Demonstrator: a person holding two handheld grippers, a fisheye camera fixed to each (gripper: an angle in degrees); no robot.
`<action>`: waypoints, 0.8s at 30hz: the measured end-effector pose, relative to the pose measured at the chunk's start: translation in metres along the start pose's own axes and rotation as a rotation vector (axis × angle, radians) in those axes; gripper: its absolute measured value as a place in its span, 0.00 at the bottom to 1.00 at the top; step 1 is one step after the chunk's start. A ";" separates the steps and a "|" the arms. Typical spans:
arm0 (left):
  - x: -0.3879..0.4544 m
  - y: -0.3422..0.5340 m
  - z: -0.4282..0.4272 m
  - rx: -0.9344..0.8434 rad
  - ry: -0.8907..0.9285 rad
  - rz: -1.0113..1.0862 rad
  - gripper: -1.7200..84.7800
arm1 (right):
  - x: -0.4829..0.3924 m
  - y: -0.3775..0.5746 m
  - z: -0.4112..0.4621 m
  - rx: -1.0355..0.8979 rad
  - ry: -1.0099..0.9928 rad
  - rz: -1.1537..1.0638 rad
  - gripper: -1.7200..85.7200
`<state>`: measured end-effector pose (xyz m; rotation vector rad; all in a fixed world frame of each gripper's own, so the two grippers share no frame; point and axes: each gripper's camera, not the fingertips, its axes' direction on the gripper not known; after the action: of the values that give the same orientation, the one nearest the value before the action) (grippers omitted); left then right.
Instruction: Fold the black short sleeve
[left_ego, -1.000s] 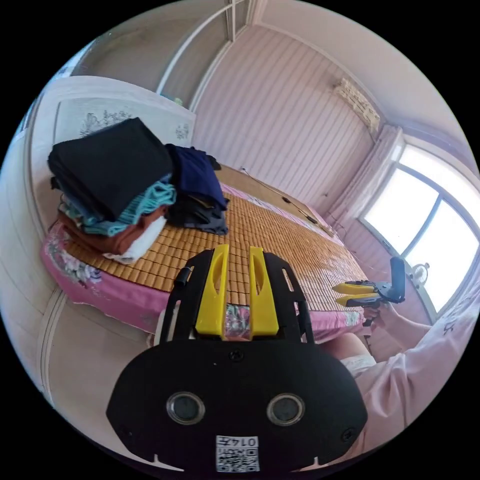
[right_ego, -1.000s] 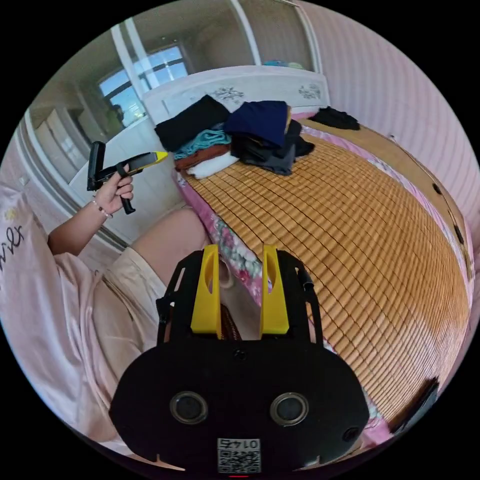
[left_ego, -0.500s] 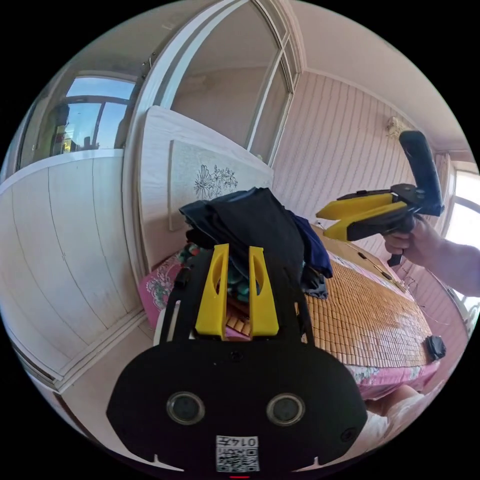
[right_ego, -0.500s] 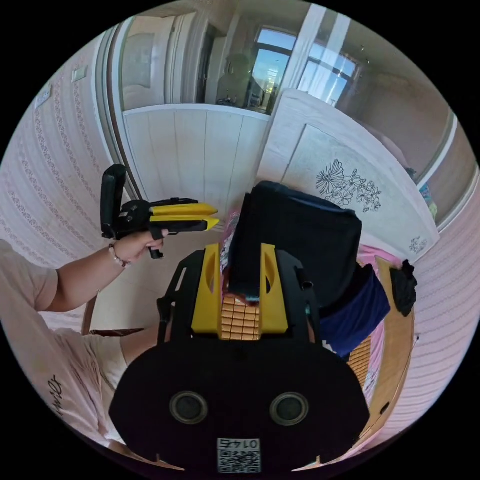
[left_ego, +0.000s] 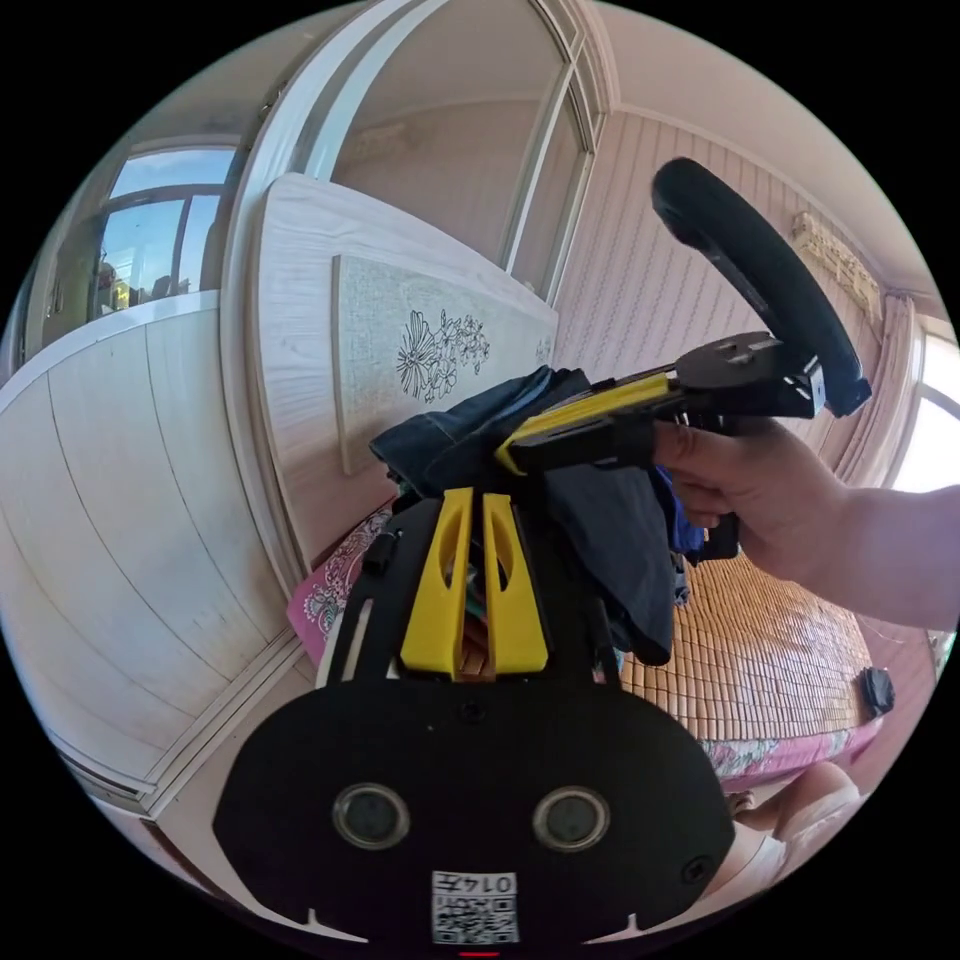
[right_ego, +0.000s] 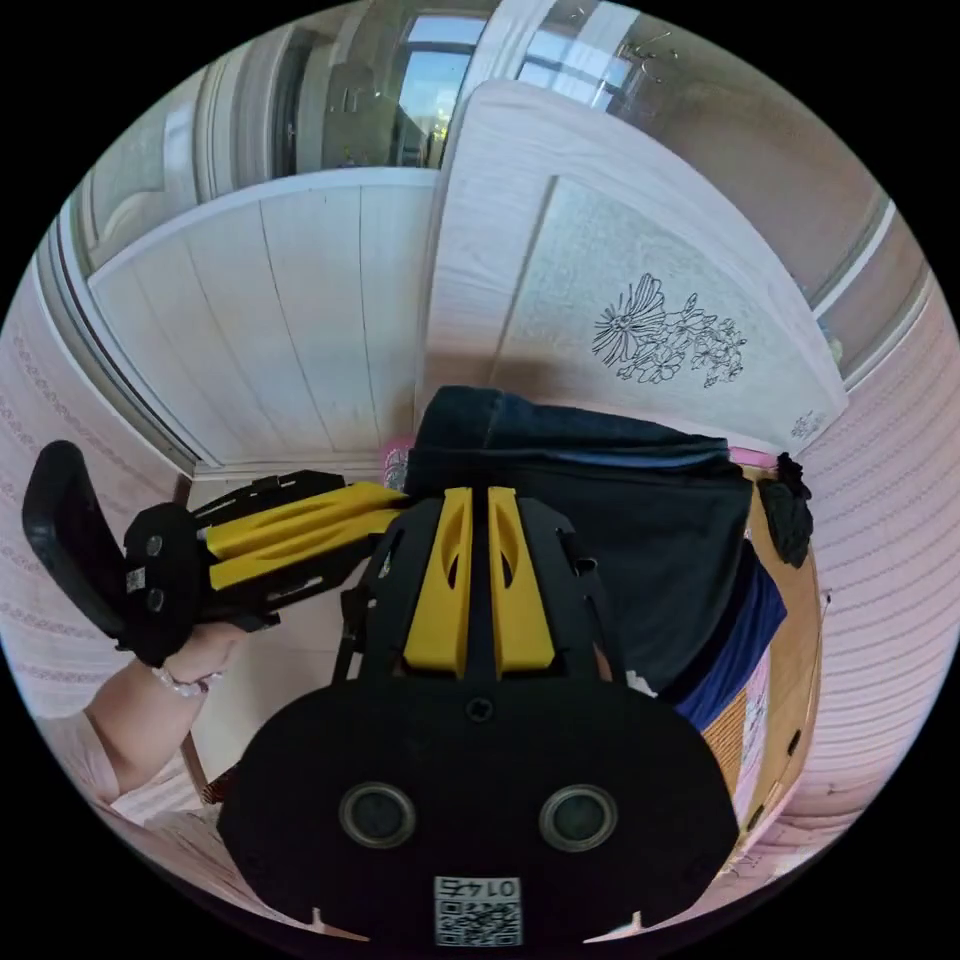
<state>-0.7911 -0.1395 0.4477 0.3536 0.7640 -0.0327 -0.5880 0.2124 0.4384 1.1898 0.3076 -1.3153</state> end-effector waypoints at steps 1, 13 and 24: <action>0.000 0.000 -0.008 0.023 0.001 0.014 0.01 | 0.010 0.012 -0.017 0.064 -0.008 0.049 0.04; 0.034 -0.017 -0.087 0.154 0.147 0.108 0.01 | 0.100 0.259 -0.217 0.373 -0.045 0.458 0.03; 0.088 -0.053 -0.240 0.460 0.470 0.207 0.01 | 0.078 0.472 -0.442 0.766 0.045 0.571 0.03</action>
<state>-0.8967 -0.1030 0.2114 0.8976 1.1822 0.0732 0.0255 0.4298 0.4215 1.7725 -0.5310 -0.9021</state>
